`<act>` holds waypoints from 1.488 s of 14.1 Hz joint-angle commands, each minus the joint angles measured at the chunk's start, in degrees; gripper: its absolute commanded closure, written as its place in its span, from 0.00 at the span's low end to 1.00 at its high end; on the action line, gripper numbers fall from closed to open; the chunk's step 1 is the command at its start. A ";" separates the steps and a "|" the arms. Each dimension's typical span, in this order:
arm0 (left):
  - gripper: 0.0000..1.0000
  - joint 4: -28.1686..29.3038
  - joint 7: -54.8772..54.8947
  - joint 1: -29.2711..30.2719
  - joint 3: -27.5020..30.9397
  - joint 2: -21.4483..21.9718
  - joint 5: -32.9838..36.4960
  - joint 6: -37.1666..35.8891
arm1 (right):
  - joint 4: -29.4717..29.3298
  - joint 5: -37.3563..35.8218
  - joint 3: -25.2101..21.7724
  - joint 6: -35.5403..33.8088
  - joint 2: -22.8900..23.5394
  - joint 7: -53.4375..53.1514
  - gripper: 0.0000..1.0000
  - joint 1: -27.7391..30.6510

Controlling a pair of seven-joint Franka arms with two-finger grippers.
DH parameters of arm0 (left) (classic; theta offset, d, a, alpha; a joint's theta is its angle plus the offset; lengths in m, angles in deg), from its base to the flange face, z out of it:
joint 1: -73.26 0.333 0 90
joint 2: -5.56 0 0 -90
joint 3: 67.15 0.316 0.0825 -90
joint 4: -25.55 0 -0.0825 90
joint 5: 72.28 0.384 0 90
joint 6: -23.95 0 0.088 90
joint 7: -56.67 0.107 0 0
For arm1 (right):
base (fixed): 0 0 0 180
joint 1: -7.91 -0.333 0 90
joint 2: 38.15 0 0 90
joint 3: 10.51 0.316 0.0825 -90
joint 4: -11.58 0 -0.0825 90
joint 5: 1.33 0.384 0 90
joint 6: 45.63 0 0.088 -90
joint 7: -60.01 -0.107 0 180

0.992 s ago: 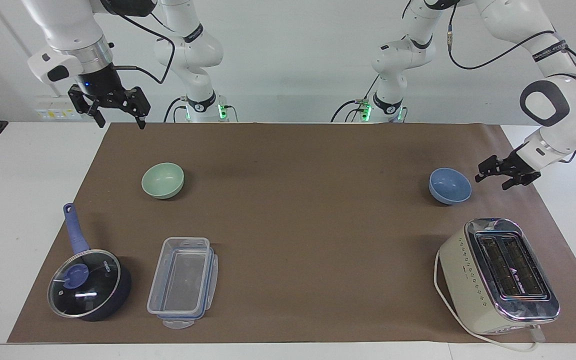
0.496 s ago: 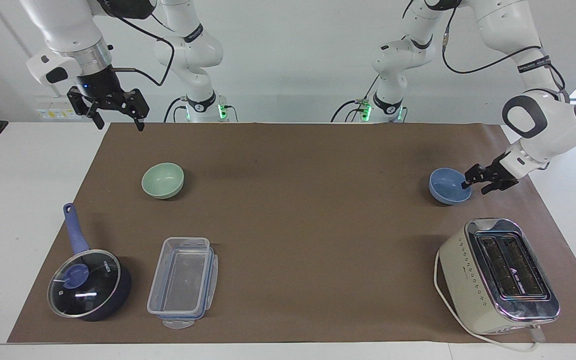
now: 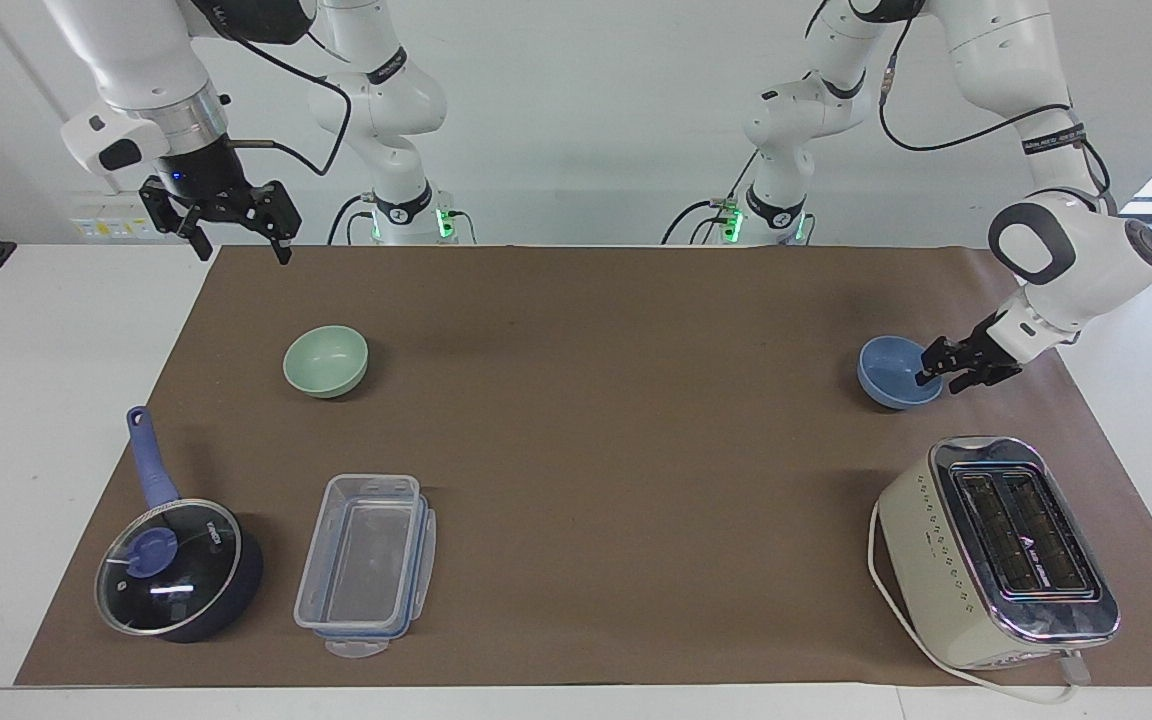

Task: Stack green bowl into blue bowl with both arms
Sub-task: 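Reach the left gripper to the blue bowl while the right gripper reaches the green bowl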

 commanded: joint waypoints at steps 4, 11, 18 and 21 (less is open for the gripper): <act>1.00 1.75 1.13 1.71 -0.45 1.15 -3.71 0.71 | 10.93 0.27 0.14 8.13 -1.68 3.78 0.00 1.38; 1.00 2.01 0.70 0.48 -0.36 6.86 -3.71 -0.70 | 17.01 0.36 0.14 14.29 -1.77 3.87 0.00 2.09; 1.00 11.92 -6.49 -9.78 -0.71 15.82 -3.54 7.53 | 30.35 0.88 0.14 28.86 -1.59 7.54 0.00 5.32; 1.00 14.75 -17.11 -18.74 -0.80 16.10 -2.92 13.35 | 36.07 1.06 0.14 35.64 -1.51 10.46 0.00 7.27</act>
